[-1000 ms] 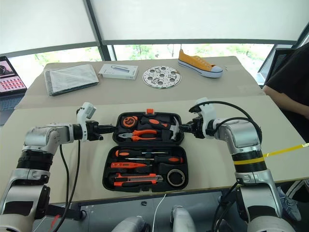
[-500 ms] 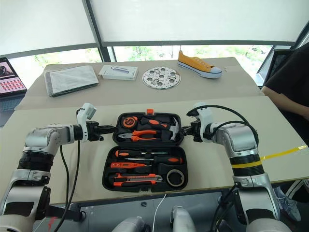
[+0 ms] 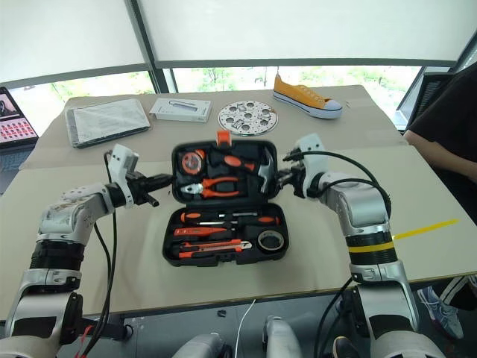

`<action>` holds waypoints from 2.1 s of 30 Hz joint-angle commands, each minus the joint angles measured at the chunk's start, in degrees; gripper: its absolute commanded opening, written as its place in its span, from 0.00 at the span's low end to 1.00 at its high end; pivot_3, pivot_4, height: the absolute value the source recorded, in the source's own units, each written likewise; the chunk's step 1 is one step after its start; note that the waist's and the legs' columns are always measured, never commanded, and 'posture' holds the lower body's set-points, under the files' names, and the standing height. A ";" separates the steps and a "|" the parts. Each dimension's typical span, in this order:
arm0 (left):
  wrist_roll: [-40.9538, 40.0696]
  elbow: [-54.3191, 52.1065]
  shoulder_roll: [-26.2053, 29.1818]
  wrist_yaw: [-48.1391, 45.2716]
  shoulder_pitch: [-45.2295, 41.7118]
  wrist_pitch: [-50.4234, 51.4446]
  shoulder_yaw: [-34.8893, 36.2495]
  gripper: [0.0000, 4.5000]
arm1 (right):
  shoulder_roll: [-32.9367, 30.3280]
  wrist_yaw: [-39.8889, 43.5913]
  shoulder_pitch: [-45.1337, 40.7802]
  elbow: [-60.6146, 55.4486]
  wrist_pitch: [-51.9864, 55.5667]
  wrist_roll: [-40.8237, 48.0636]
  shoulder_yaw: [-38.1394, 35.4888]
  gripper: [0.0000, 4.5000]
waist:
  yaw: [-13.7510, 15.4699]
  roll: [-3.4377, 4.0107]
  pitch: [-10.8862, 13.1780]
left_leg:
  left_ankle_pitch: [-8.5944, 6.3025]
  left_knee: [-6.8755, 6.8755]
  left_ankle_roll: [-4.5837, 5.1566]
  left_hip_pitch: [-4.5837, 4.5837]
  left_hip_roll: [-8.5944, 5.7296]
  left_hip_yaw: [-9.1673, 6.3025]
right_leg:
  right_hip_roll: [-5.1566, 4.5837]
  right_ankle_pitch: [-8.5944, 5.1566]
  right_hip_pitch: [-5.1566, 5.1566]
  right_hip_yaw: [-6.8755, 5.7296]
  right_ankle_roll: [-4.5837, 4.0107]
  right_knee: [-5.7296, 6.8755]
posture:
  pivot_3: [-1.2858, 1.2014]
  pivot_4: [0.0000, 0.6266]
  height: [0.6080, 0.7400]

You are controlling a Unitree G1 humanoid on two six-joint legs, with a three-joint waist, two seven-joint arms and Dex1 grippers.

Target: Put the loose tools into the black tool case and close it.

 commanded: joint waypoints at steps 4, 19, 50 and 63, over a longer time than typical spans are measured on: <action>4.24 -6.90 0.14 0.07 4.22 -12.09 -1.21 0.00 | -0.74 1.77 5.90 -5.79 -13.66 -4.27 2.61 0.00 | -0.33 0.00 0.00 | -0.03 0.28 0.04 -0.09 -0.10 0.00 | -0.02 0.00 -0.12 -0.16 0.00 0.19 | 0.52 0.24 0.98; -2.06 -30.85 3.32 6.91 27.26 -4.72 8.40 0.46 | -9.03 7.95 28.91 -26.74 -23.35 -0.71 -4.64 0.43 | -0.04 0.07 -0.03 | -0.04 -0.51 0.04 1.21 0.09 0.03 | 0.23 0.02 1.00 0.15 0.01 -0.46 | 0.52 0.24 0.98; 23.99 29.03 2.94 -16.97 -12.63 -42.34 -20.19 0.02 | -17.53 24.42 25.78 -18.92 -28.55 -11.84 12.92 0.00 | 0.92 -0.21 0.23 | -0.15 -0.16 0.21 0.87 -0.04 0.12 | -0.01 -0.02 0.90 -0.08 0.15 -0.55 | 0.52 0.24 0.98; 7.50 6.88 9.12 -31.00 -10.69 -19.60 -11.31 0.02 | -22.35 28.51 32.27 -23.62 -24.60 -2.08 1.48 0.00 | 1.51 -0.21 0.24 | -0.16 0.06 0.26 0.57 -0.04 -0.03 | 0.06 -0.02 0.72 -0.14 0.15 -0.48 | 0.52 0.24 0.98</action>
